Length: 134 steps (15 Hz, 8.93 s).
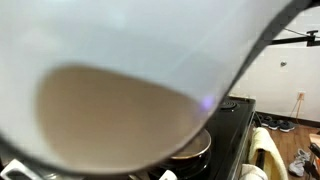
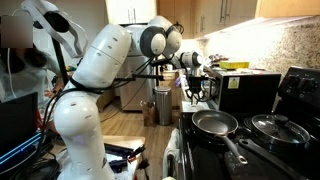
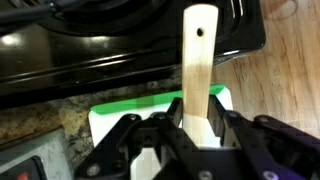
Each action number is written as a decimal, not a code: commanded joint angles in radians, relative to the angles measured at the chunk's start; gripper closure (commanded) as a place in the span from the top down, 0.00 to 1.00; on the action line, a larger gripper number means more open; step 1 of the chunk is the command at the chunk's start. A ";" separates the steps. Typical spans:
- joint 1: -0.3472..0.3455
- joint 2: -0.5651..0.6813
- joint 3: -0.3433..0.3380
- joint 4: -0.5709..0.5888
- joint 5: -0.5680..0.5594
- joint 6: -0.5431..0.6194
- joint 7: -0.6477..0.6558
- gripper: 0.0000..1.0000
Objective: Put the spatula into the black pot.
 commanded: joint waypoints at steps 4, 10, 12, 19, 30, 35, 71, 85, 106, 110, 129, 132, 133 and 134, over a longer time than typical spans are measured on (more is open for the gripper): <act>-0.097 -0.197 0.020 -0.243 0.034 0.021 0.057 0.07; -0.197 -0.427 0.047 -0.500 0.109 0.025 0.114 0.07; -0.221 -0.511 0.051 -0.572 0.137 0.008 0.128 0.07; -0.260 -0.623 0.050 -0.654 0.177 -0.011 0.101 0.30; -0.314 -0.653 0.006 -0.579 0.063 -0.266 0.415 0.07; -0.379 -0.755 -0.045 -0.599 0.138 -0.361 0.477 0.07; -0.616 -0.711 -0.244 -0.463 0.232 -0.245 0.579 0.07; -0.677 -0.572 -0.325 -0.306 0.252 -0.273 0.520 0.07; -0.770 -0.303 -0.376 -0.018 0.403 -0.465 0.311 0.07; -0.783 -0.216 -0.384 0.047 0.430 -0.475 0.352 0.07; -0.864 0.238 -0.374 0.635 0.513 -0.726 0.535 0.07; -0.870 0.256 -0.376 0.662 0.551 -0.748 0.540 0.07; -0.873 0.260 -0.375 0.668 0.562 -0.753 0.539 0.07; -0.876 0.263 -0.374 0.674 0.575 -0.758 0.541 0.48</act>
